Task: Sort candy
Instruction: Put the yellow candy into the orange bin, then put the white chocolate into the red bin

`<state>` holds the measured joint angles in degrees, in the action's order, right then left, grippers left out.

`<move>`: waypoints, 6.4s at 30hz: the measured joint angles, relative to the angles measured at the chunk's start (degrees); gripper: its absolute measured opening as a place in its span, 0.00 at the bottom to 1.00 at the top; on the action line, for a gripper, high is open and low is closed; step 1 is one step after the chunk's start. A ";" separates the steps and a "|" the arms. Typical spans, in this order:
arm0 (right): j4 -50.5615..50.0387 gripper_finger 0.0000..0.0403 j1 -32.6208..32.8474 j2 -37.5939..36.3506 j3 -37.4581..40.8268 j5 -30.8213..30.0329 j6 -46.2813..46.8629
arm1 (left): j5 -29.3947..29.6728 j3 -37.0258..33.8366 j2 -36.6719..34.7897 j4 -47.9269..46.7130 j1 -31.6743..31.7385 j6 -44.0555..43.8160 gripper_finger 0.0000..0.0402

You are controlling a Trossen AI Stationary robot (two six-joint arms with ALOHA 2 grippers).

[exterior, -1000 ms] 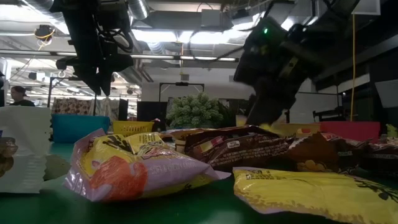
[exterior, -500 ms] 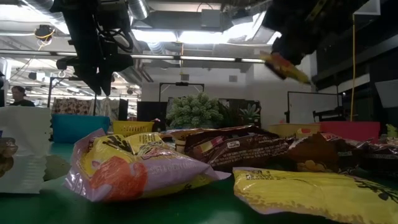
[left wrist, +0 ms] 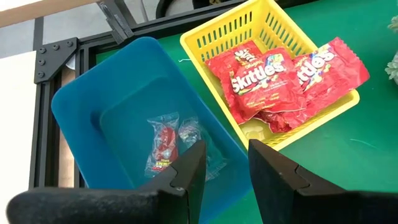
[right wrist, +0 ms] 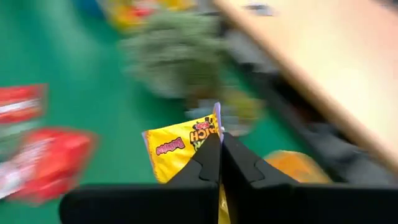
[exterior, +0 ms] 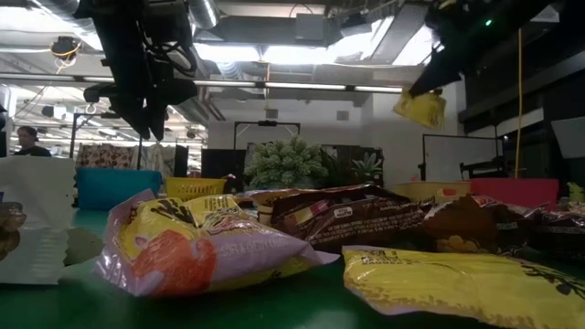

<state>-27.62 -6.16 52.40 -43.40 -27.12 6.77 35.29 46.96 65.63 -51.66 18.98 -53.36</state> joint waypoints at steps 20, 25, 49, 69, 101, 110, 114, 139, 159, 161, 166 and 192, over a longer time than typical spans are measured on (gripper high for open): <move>0.73 0.01 -29.87 8.72 0.00 6.88 -0.78 | -0.01 0.00 0.00 0.11 -0.03 0.11 0.27; 0.92 0.08 -31.09 10.30 0.00 11.65 -0.77 | -1.43 0.00 -0.15 0.15 -0.88 4.69 0.27; 0.42 0.50 -30.99 10.53 0.00 11.31 -0.61 | -45.57 1.75 -2.03 -0.36 -23.17 3.60 0.27; -0.81 0.50 -30.99 10.53 0.00 11.33 -0.66 | -39.04 1.75 9.67 17.19 -44.05 -10.24 0.47; -1.07 0.50 -30.99 10.53 0.00 11.35 -0.66 | -27.02 1.79 28.63 47.71 -58.88 9.41 0.46; -1.16 0.50 -30.99 10.51 0.00 11.35 -0.68 | -27.54 1.79 32.99 47.41 -59.17 12.02 0.46; -1.14 0.50 -30.99 10.51 0.00 11.35 -0.68 | -26.94 1.79 35.11 47.56 -59.14 12.12 0.46; 2.47 0.50 -30.99 10.51 0.00 44.28 8.34 | -26.80 1.75 35.69 55.35 -54.67 12.04 0.18; 11.73 0.50 -11.65 13.28 -0.02 64.90 26.71 | -20.22 1.75 35.69 73.69 -35.27 12.02 0.18; 13.90 0.50 -8.26 14.30 -0.02 61.75 28.78 | -19.53 1.75 35.67 73.66 -33.80 12.02 0.18; 18.30 0.50 -1.76 16.92 -0.02 53.40 29.61 | -19.40 1.75 35.67 73.66 -30.97 12.02 0.18; 35.01 0.50 3.28 31.60 -0.02 51.81 29.64 | -19.50 1.75 35.63 75.73 -29.77 12.11 0.18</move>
<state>7.40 -2.87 84.00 -43.42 24.69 36.40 15.79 48.71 101.25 24.08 -10.79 -41.25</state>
